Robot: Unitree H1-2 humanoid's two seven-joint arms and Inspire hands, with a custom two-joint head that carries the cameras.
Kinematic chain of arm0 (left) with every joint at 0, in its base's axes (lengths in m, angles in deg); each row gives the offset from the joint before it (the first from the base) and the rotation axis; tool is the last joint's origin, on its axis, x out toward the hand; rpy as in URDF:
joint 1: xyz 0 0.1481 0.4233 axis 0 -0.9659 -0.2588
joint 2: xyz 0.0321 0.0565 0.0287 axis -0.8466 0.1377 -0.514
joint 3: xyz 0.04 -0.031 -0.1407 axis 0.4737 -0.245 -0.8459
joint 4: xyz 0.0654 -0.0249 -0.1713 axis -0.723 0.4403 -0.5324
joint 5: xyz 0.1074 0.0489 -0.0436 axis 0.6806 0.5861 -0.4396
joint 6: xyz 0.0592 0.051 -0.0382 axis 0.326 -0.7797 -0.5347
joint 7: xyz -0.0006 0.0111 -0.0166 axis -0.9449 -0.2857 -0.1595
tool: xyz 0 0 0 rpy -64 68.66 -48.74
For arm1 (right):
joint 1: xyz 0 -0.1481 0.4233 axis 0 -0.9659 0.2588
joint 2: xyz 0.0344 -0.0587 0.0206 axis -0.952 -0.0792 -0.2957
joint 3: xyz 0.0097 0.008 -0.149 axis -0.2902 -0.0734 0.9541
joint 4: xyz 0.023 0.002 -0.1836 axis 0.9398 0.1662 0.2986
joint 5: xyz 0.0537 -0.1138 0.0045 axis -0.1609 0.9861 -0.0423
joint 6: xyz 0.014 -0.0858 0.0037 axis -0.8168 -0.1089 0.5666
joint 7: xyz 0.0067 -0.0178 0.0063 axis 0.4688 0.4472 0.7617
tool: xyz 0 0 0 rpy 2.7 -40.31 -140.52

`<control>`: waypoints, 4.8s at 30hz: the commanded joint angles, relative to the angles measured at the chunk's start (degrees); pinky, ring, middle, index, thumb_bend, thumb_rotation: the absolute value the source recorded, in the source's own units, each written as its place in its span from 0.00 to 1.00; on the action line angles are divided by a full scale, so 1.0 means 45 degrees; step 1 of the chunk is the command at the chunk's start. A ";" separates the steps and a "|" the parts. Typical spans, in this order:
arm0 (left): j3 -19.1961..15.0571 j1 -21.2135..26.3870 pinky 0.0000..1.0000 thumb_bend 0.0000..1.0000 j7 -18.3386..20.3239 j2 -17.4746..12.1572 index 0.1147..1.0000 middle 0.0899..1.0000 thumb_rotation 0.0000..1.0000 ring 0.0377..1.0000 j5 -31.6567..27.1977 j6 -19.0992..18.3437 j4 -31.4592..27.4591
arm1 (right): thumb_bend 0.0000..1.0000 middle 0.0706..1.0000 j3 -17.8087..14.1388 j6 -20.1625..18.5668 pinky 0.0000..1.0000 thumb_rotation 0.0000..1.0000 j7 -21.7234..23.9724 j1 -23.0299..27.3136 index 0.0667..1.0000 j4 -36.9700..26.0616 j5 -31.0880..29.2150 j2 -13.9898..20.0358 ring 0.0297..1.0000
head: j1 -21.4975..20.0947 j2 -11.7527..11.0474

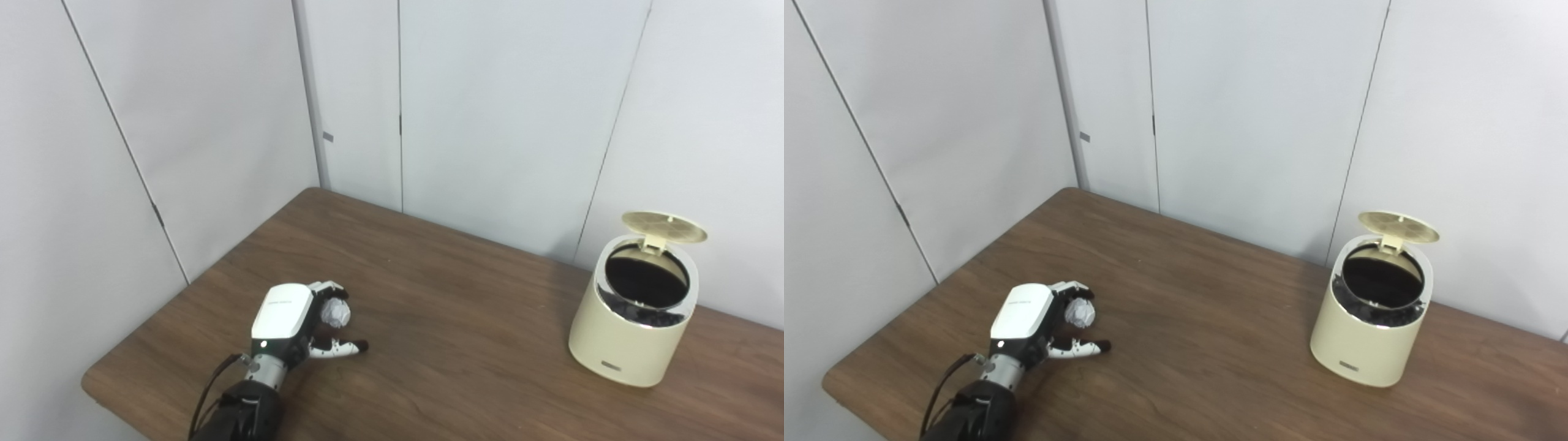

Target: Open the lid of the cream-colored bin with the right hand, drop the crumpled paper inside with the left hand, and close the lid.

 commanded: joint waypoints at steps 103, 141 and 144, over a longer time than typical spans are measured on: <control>0.1325 0.1200 0.07 0.77 -0.3395 -0.0428 0.06 0.06 0.00 0.07 0.0855 0.1540 0.2577 | 0.70 0.73 -0.0703 0.0428 0.58 0.88 0.0662 -0.0703 0.70 -0.0112 -0.0095 -0.0265 0.72 | -0.0417 0.0038; 0.0194 0.1574 0.06 0.71 -0.1311 -0.0376 0.04 0.05 0.00 0.06 0.0736 0.1008 -0.2935 | 0.68 0.75 -0.0487 0.0483 0.61 0.91 0.0242 -0.0437 0.72 0.0289 0.0400 -0.0430 0.74 | -0.0560 -0.0320; 0.0085 0.1635 0.06 0.71 -0.0941 -0.0237 0.03 0.05 0.00 0.06 0.0832 0.0818 -0.3393 | 0.69 0.75 -0.0453 0.0474 0.61 0.91 0.0223 -0.0422 0.72 0.0300 0.0382 -0.0506 0.75 | -0.0722 -0.0360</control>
